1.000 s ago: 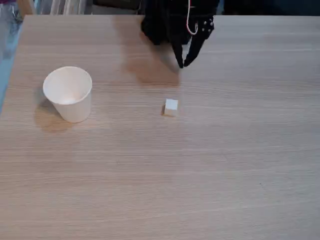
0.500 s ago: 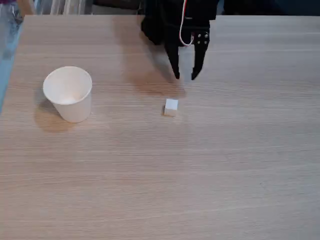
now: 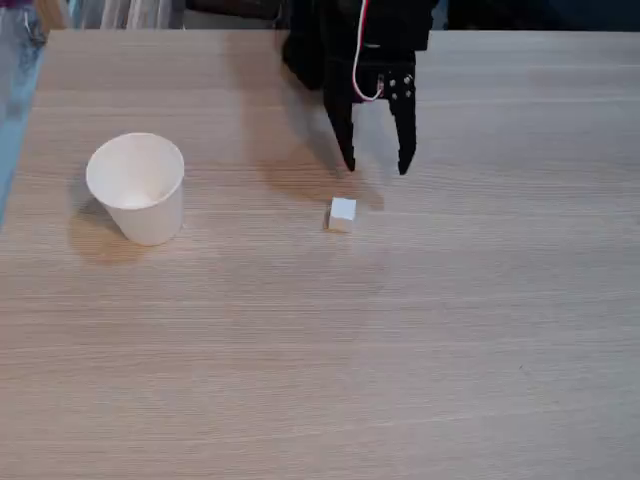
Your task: Grasp a block and put it in the bin.
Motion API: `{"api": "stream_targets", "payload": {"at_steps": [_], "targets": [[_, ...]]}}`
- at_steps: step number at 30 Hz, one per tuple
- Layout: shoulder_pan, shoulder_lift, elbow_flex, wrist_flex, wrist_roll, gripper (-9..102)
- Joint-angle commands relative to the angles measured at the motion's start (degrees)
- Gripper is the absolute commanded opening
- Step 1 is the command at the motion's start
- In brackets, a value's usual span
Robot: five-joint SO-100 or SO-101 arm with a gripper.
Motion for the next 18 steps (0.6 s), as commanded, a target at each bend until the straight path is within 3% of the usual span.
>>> {"api": "stream_targets", "payload": {"at_steps": [1,18], "targets": [[-0.44,-2.20,-1.93,-0.62,0.53,30],[1.85,-14.85,-8.70,-3.34,4.39,29]]}}
